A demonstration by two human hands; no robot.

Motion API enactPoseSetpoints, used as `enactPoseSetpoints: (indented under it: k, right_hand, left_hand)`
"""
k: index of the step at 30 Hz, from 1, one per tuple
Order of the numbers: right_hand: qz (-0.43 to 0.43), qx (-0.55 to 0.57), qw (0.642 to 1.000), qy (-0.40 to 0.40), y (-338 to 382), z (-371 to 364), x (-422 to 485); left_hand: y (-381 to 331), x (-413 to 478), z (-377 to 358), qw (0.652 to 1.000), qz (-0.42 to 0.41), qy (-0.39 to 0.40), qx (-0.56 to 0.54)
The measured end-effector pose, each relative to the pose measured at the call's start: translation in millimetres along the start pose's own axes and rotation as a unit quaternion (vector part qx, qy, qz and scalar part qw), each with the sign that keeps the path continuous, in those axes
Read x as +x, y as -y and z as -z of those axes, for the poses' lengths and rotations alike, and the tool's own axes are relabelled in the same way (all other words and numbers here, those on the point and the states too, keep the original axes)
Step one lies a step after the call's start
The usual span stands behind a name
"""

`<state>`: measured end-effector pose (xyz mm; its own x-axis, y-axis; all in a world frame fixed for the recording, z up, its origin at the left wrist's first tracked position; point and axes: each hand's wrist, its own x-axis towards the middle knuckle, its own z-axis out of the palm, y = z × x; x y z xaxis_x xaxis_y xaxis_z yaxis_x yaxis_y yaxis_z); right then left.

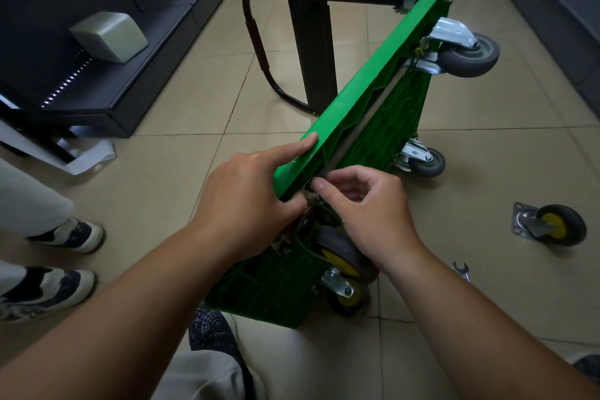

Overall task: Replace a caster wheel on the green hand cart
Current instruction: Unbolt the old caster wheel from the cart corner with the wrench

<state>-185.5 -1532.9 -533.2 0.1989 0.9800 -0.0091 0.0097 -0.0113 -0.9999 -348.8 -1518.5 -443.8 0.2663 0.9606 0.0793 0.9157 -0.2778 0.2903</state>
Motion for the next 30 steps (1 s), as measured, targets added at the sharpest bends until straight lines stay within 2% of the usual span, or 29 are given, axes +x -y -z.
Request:
enactPoseSetpoints:
  k: [7,13,20,30]
  right_hand:
    - [0.018,-0.022,0.999,0.026,2.0,2.1,0.5]
    - [0.062,-0.048,0.997,0.008,-1.0,-1.1,0.2]
    - [0.056,0.019,0.998,0.002,2.0,-1.7,-3.9]
    - [0.022,0.033,0.999,0.024,-3.6,-0.9,-0.8]
  left_hand:
    - [0.0,0.0,-0.9,1.000,0.000,-0.004,0.003]
    - [-2.2,-0.1,1.2,1.000,0.002,0.000,-0.006]
    - [-0.6,0.0,-0.1,1.000,0.003,0.002,-0.011]
    - [-0.5,0.8,-1.2,1.000,0.012,-0.002,-0.011]
